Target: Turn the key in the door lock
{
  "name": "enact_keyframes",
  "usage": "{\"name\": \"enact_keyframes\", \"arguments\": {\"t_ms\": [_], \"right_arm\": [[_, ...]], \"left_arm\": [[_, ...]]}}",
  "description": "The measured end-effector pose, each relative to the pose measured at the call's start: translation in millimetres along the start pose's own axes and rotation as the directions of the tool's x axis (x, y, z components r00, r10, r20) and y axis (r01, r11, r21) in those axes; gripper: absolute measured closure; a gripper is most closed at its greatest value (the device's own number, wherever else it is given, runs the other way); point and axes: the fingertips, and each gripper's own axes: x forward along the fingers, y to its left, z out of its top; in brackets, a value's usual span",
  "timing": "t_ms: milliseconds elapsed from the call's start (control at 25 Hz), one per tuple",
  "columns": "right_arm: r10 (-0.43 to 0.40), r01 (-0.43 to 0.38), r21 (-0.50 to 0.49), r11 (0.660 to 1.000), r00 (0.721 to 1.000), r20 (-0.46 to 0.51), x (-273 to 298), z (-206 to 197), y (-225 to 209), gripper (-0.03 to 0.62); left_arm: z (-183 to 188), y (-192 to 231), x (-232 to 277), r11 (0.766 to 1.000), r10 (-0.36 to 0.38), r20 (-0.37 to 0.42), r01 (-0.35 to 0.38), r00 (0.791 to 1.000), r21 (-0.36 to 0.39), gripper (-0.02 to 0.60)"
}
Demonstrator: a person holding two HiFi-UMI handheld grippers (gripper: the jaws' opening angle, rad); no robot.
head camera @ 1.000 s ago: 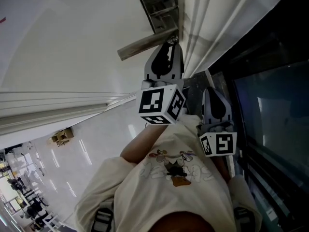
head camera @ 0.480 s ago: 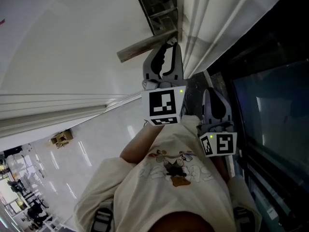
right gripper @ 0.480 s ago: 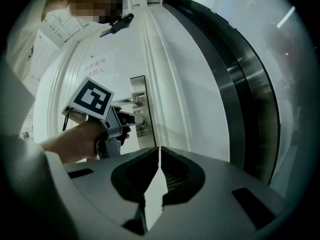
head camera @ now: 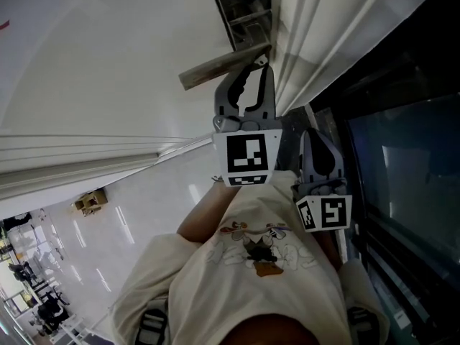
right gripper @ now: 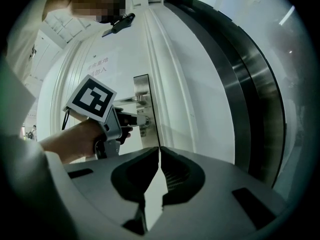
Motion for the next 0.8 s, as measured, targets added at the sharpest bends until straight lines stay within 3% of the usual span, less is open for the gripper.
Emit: {"name": "enact_keyframes", "arguments": {"t_ms": [320, 520, 800], "right_arm": [[0.030, -0.030, -0.032, 0.999, 0.999, 0.019, 8, 8, 7, 0.586], [0.065, -0.063, -0.060, 0.996, 0.998, 0.025, 16, 12, 15, 0.588], [0.157, -0.152, -0.110, 0.982, 0.987, 0.040, 32, 22, 43, 0.588]], "left_arm": [[-5, -1, -23, 0.994, -0.048, 0.007, 0.049, 0.999, -0.101, 0.487], [-8, 1, -43, 0.989, -0.043, 0.021, 0.046, 0.999, -0.143, 0.551], [-14, 17, -80, 0.977, -0.014, 0.127, 0.041, 0.992, -0.210, 0.575]]}}
